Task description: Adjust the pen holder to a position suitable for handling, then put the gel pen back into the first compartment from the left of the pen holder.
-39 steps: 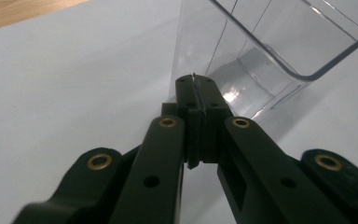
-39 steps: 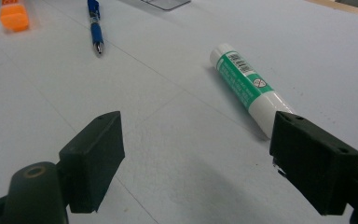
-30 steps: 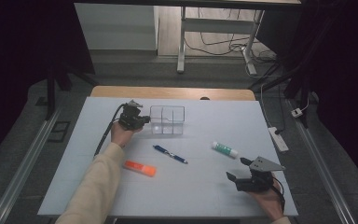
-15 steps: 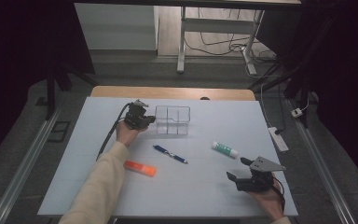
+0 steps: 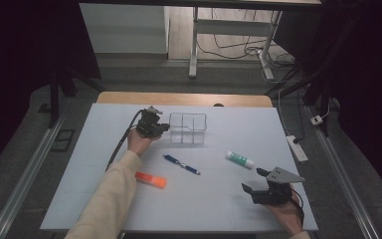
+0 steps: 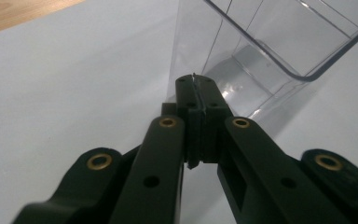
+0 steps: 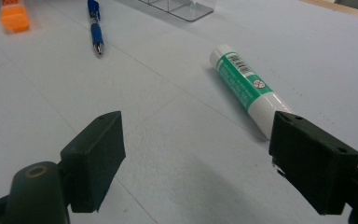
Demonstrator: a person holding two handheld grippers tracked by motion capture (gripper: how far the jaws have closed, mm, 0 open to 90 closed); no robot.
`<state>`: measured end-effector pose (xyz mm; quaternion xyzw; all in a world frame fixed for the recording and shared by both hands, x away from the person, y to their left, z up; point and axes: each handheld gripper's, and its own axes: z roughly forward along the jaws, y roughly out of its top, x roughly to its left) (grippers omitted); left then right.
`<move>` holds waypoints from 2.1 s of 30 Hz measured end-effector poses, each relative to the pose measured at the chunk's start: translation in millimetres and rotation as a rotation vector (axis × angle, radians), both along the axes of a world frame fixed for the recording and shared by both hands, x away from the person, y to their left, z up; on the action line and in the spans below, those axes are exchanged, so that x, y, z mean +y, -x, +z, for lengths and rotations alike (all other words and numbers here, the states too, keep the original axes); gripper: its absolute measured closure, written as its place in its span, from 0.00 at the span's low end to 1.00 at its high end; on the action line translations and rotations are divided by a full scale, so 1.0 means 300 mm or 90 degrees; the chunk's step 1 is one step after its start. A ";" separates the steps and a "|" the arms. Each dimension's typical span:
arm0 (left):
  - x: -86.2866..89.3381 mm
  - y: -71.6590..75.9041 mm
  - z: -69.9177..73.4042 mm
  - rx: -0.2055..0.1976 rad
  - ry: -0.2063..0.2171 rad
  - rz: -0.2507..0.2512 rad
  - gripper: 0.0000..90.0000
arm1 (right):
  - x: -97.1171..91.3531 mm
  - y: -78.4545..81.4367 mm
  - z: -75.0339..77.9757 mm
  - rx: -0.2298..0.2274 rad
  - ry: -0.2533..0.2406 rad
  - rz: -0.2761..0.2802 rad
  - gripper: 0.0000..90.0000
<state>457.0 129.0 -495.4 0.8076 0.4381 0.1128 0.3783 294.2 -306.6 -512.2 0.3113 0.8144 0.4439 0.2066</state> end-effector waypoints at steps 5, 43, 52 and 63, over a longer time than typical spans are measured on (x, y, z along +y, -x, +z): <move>0.004 0.006 0.003 -0.009 -0.003 0.000 0.99 | -0.001 0.000 0.000 0.000 0.000 0.000 0.20; 0.077 0.236 0.046 -0.066 -0.029 -0.167 0.44 | -0.001 0.009 0.000 -0.005 0.004 0.005 0.20; 0.058 0.255 0.059 -0.078 -0.030 -0.209 0.42 | -0.003 0.012 0.003 -0.008 0.001 0.008 0.20; 0.036 0.264 0.062 -0.079 -0.040 -0.234 0.41 | -0.001 0.012 0.003 -0.009 0.001 0.011 0.20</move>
